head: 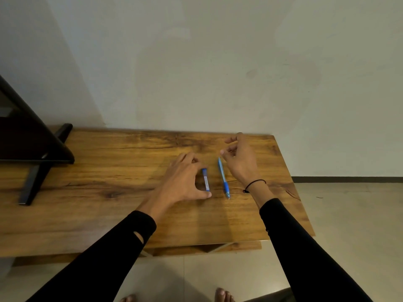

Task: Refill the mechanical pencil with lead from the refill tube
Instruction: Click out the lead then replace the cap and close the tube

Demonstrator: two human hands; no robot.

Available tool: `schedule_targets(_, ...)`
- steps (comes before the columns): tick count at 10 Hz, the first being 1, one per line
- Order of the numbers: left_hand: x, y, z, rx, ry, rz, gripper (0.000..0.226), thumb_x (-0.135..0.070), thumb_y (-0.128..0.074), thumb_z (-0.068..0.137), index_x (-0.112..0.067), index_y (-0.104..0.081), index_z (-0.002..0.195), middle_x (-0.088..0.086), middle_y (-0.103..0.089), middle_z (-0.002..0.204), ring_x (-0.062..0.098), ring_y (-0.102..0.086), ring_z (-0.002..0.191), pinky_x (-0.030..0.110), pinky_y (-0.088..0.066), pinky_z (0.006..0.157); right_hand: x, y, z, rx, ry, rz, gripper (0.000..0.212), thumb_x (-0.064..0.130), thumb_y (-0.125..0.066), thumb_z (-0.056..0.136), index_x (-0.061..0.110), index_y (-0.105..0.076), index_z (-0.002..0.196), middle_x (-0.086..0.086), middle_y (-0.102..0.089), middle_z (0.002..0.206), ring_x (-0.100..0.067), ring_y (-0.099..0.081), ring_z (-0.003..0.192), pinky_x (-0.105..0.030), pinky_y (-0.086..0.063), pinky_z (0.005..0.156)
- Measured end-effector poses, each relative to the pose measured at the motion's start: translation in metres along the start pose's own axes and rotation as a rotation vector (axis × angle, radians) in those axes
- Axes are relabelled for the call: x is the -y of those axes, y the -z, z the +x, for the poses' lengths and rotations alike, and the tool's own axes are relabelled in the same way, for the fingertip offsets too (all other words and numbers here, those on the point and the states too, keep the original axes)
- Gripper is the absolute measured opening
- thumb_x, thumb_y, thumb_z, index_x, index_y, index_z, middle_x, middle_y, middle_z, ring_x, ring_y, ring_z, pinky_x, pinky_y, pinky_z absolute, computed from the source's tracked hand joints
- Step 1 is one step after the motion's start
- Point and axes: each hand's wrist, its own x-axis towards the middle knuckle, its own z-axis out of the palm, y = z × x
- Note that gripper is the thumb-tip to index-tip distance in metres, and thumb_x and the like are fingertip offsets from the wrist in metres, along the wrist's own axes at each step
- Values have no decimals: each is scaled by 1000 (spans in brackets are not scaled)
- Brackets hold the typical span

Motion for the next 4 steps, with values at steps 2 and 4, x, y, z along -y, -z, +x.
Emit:
schedule_targets(2, 10, -4, -2, 35, 8, -40, 106, -81, -80, 69, -41, -45, 160, -7, -35, 167, 22, -32, 156, 53, -28, 128, -18, 3, 0, -39, 62, 29, 25, 15, -73, 97, 21, -58, 116, 5, -68, 97, -2, -63, 87, -13, -44, 67)
schedule_targets(4, 20, -12, -11, -44, 25, -203, 124, -80, -85, 63, -29, -37, 165, -6, -34, 167, 17, -35, 153, 41, -34, 124, -44, -5, -3, -72, 153, -225, 30, 2, -59, 98, 19, -57, 123, 2, -68, 105, -18, -65, 96, -37, -58, 74)
